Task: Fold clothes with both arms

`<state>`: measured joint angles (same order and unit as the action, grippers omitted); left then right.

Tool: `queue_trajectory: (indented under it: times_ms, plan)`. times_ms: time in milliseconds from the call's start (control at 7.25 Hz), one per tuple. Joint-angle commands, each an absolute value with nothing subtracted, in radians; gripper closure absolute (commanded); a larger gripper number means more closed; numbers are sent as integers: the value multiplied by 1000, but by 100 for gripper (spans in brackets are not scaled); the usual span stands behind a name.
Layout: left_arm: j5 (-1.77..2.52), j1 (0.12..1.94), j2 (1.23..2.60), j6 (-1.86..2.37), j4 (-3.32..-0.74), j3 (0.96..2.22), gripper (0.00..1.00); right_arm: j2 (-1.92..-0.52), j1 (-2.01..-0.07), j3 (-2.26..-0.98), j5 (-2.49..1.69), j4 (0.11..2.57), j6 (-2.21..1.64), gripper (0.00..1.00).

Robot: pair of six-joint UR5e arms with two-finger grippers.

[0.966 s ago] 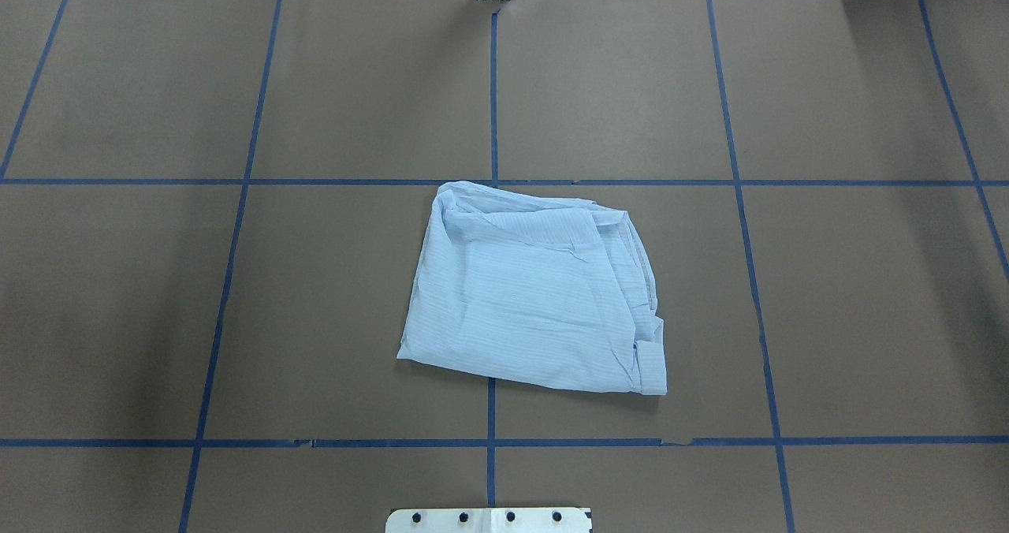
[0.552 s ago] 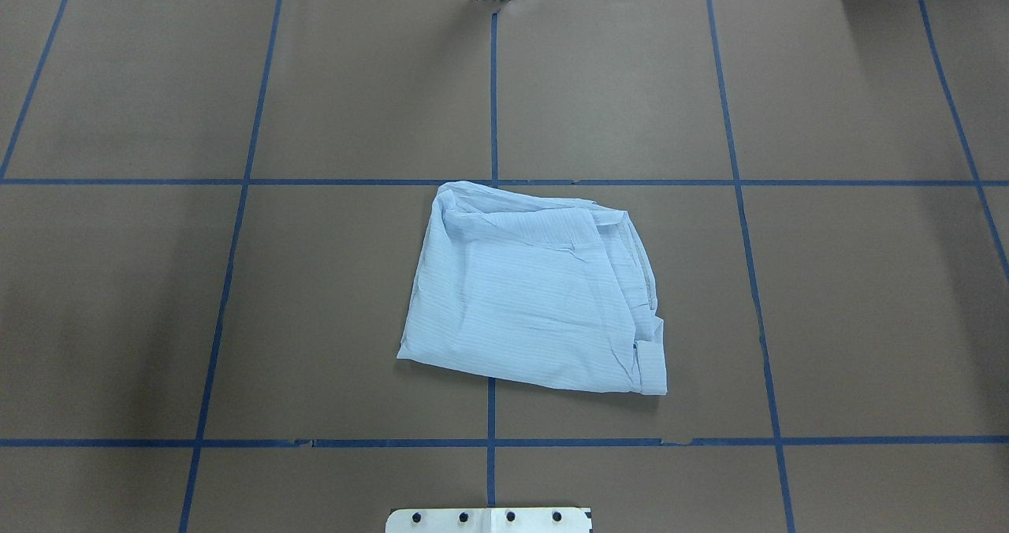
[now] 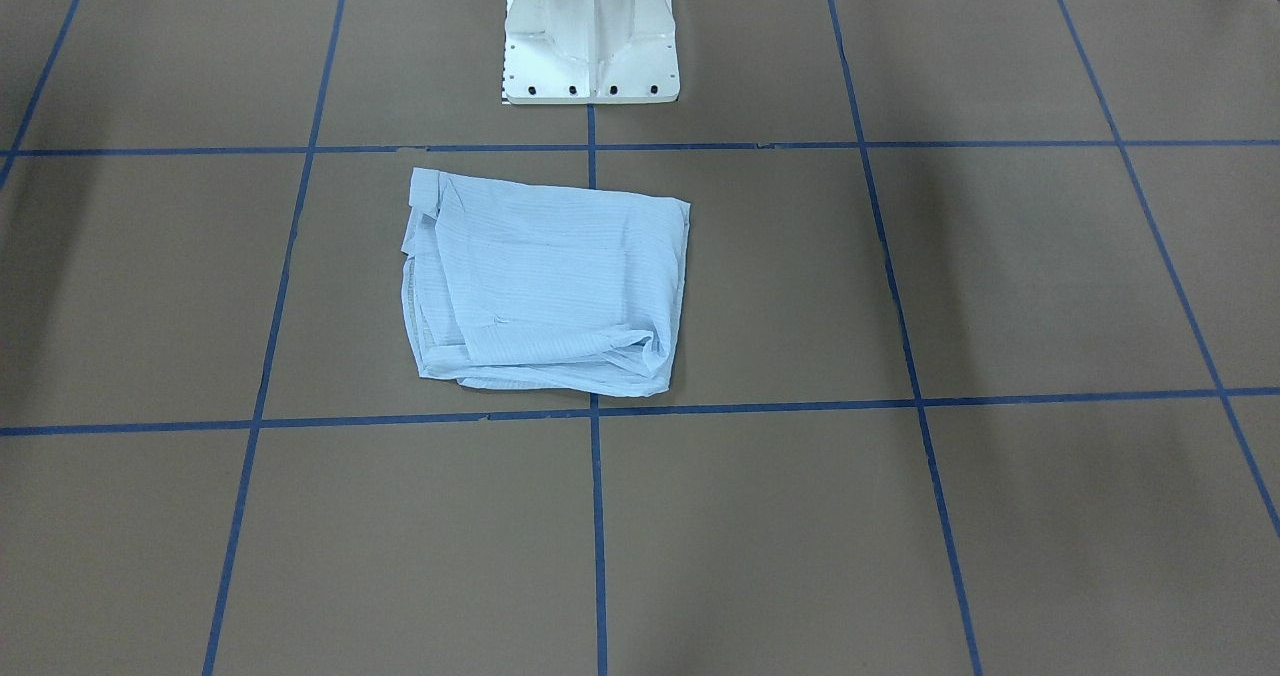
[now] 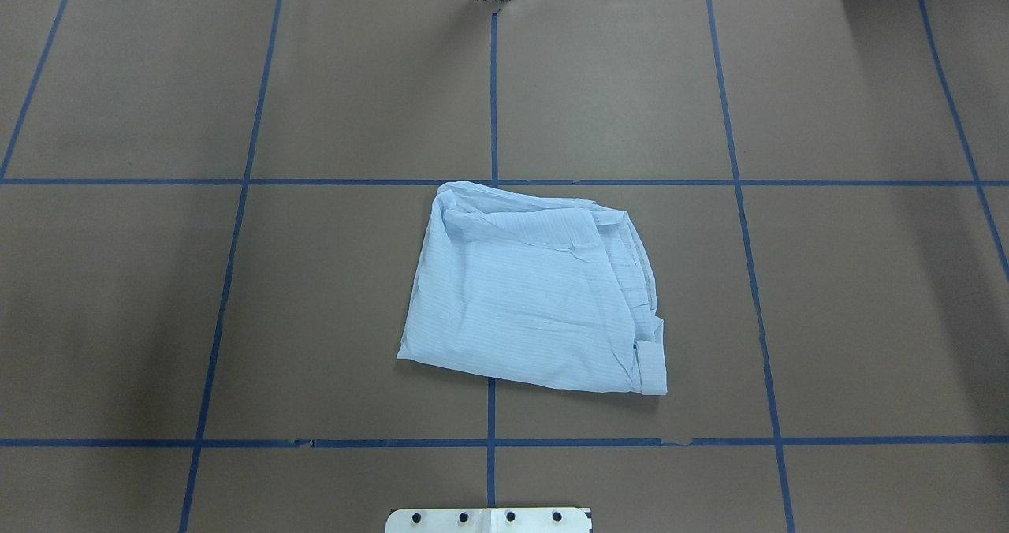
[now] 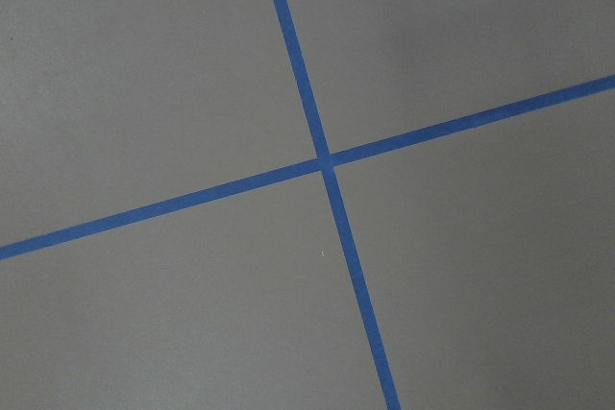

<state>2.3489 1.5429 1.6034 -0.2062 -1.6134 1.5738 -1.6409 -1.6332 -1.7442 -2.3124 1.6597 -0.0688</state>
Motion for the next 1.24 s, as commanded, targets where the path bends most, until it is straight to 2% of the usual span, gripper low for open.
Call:
queue_trajectory:
  times_ms: [0,276,1103]
  plan:
    - [2349,1543,1603,-196,-1614,1574,0,-1644,-1632,-1747,-2310,1674,-71,0]
    - [2359,1543,1603,-5,-1615,1577,0,-1644,-1632,-1747,-2310,1675,-71,0]
    - [2358,1543,1603,-6,-1618,1577,0,-1644,-1632,-1746,-2310,1677,-71,0]
